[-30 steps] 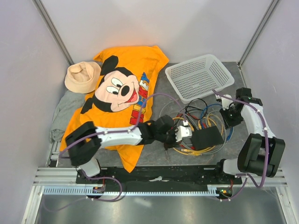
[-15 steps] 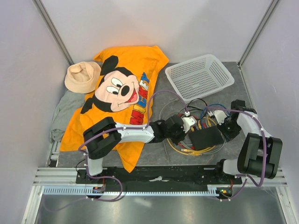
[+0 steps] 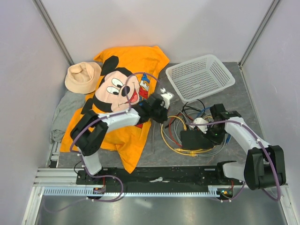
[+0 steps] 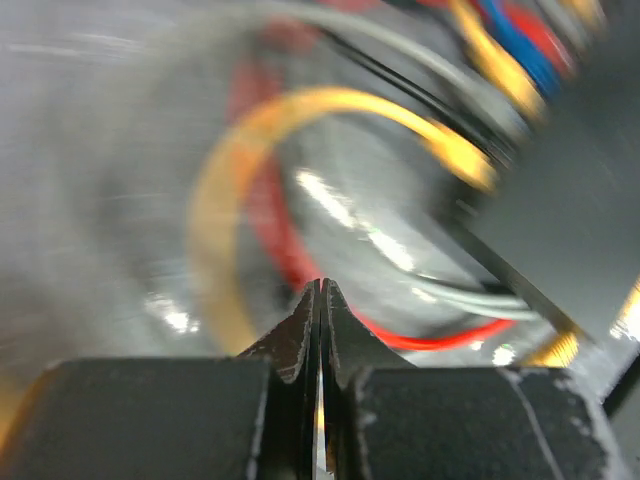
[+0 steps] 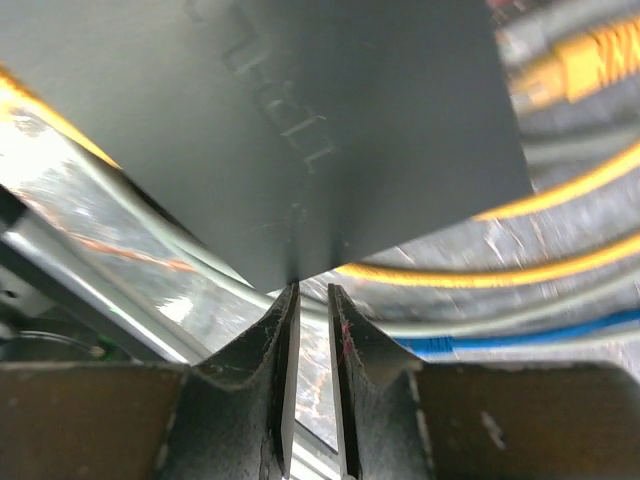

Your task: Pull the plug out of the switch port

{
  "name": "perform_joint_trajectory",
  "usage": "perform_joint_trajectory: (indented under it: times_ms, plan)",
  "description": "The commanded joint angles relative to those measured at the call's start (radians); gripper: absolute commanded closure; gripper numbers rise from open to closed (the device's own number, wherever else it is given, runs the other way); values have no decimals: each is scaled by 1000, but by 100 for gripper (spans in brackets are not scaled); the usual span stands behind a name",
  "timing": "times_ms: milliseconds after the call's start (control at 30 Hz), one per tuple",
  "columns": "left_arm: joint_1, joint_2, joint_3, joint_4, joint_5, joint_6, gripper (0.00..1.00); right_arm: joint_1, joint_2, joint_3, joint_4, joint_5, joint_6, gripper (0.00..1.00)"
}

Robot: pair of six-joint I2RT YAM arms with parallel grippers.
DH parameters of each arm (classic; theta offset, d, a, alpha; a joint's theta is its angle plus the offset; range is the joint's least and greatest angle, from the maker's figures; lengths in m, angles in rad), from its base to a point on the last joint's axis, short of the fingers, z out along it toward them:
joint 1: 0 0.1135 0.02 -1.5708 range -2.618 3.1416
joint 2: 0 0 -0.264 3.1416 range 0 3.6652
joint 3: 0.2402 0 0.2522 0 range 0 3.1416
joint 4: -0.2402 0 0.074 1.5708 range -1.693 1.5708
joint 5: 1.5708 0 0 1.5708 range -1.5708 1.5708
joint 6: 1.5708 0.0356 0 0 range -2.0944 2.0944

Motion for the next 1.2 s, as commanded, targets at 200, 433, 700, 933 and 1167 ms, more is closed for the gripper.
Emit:
perform_joint_trajectory:
  times_ms: [200,433,700,933,1167]
  plan:
    - [220,149,456,-133,104,87,98,203,108,100,34,-90,211,73]
    - [220,459,775,-188,151,52,98,203,8,155,-9,-1,226,70]
    - [221,766,1284,-208,154,81,98,201,-61,290,-70,16,332,67]
    - [246,736,1324,-114,-100,109,98,197,-44,295,11,104,438,63]
    - [301,77,485,59,21,96,96,119,70,283,151,57,487,65]
